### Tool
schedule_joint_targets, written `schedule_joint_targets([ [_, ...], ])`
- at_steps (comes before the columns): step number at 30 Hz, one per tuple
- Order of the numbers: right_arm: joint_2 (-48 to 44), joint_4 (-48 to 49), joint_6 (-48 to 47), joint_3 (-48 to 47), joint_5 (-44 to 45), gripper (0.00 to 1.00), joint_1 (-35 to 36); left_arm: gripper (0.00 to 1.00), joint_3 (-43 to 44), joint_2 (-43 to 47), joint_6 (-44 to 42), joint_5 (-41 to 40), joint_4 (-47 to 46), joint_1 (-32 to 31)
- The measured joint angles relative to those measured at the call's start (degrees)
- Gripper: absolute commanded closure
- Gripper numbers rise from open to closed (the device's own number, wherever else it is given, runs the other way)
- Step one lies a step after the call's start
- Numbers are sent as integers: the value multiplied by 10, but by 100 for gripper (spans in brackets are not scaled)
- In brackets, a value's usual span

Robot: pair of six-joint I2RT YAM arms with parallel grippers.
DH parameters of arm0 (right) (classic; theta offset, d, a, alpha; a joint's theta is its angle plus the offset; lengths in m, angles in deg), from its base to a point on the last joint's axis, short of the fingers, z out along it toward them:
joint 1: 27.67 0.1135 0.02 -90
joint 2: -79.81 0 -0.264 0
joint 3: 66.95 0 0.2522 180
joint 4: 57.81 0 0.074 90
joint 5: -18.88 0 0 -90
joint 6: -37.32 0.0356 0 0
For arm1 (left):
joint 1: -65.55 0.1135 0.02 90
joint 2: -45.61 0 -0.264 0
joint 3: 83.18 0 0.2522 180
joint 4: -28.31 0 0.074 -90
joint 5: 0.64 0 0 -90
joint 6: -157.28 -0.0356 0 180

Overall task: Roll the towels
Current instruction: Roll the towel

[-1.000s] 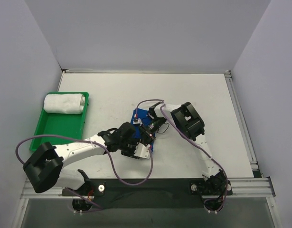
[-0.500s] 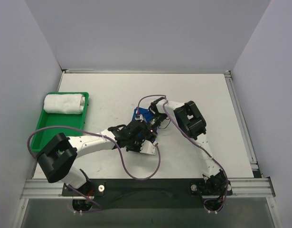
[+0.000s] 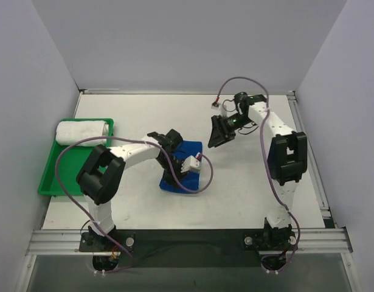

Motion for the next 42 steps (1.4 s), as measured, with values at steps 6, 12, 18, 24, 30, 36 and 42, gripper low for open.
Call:
schedule_joint_targets([
  [6, -169, 6, -17, 69, 32, 42, -34, 100, 137, -137, -6, 116, 154, 69],
  [12, -309, 0, -45, 170, 58, 43, -21, 100, 244, -239, 13, 160, 269, 99],
  [18, -397, -3, -66, 233, 124, 46, 69, 99, 331, -310, 40, 162, 351, 102],
  [24, -412, 17, -76, 237, 230, 43, 225, 98, 403, -369, 64, 163, 418, 104],
  [30, -354, 73, -90, 243, 353, 29, 345, 96, 450, -408, 97, 162, 450, 105],
  [36, -262, 163, -107, 260, 440, 30, 414, 95, 469, -423, 125, 163, 450, 108],
  [42, -195, 260, -129, 297, 494, 34, 437, 94, 469, -424, 137, 163, 450, 110],
])
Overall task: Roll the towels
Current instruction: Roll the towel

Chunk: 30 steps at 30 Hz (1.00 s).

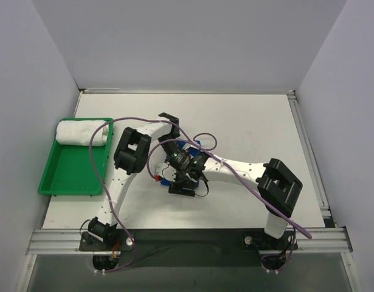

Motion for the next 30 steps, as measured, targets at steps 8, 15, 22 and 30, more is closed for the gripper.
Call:
schedule_joint_targets([
  [8, 22, 88, -23, 28, 22, 52, -5, 94, 0, -1, 2, 0, 0, 0],
  [15, 37, 113, -35, 41, 3, 100, -18, 94, -1, -1, 2, 2, 0, 4],
  [22, 47, 110, -23, 27, -157, 100, -84, 66, -104, 42, 18, 45, -58, 34],
  [30, 118, 43, -17, -60, -296, 100, -119, 48, -188, 126, 62, 17, -160, 86],
])
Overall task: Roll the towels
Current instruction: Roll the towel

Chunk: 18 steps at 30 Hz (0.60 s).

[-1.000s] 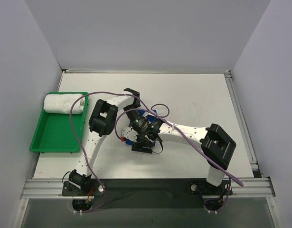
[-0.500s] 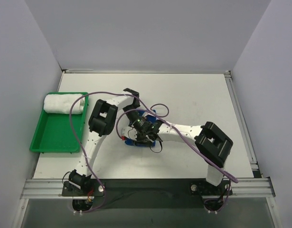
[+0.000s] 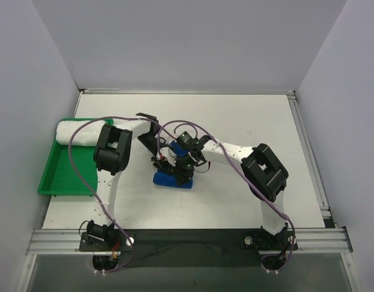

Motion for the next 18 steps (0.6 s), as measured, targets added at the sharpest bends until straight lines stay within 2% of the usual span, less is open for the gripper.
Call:
schedule_joint_targets([
  [3, 19, -23, -2, -24, -29, 100, -7, 48, 12, 10, 17, -16, -24, 37],
  [11, 63, -78, -1, -68, -102, 100, -24, 46, 109, 37, 64, -29, -80, 180],
  [15, 98, -120, 4, -106, -149, 100, -38, 45, 95, 118, 80, -21, -104, 227],
  [18, 137, -166, 13, -147, -189, 100, -49, 43, 30, 218, 80, -16, -153, 250],
])
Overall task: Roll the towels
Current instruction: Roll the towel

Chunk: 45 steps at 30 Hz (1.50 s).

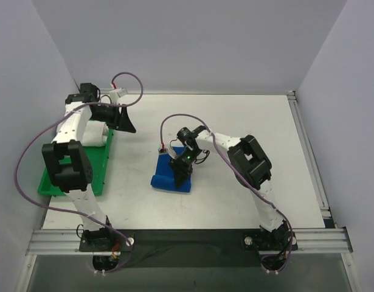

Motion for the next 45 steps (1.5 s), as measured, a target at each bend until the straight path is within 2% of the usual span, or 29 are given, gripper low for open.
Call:
schedule_joint_targets([
  [3, 47, -53, 13, -47, -50, 100, -14, 38, -90, 117, -26, -2, -42, 5],
  [6, 83, -91, 26, -73, -96, 100, -27, 35, -186, 228, -80, -20, -71, -31],
  [12, 136, -153, 56, -109, -148, 100, -40, 31, -380, 369, -198, -97, -123, -212],
  [15, 148, -172, 61, -115, -158, 100, -42, 31, -461, 398, -249, -137, -151, -292],
  [20, 160, -194, 69, -125, -161, 100, -42, 34, -536, 405, -299, -191, -221, -385],
  [22, 162, -200, 72, -127, -162, 100, -42, 34, -553, 403, -311, -211, -257, -409],
  [29, 174, -215, 76, -139, -165, 100, -44, 35, -574, 365, -341, -236, -357, -435],
  [33, 178, -222, 80, -143, -166, 100, -46, 47, -586, 330, -354, -245, -389, -459],
  [34, 179, -224, 82, -143, -165, 100, -46, 56, -586, 322, -357, -250, -396, -463],
  [35, 180, -226, 85, -144, -164, 100, -46, 61, -586, 318, -357, -253, -402, -466],
  [37, 182, -232, 92, -147, -159, 94, -49, 74, -586, 314, -360, -259, -406, -473],
  [41, 186, -255, 102, -169, -129, 77, -51, 85, -584, 310, -348, -287, -410, -494],
  [42, 188, -261, 104, -175, -120, 69, -50, 87, -581, 307, -341, -295, -409, -501],
  [45, 189, -279, 110, -196, -89, 62, -50, 95, -567, 295, -311, -315, -403, -517],
])
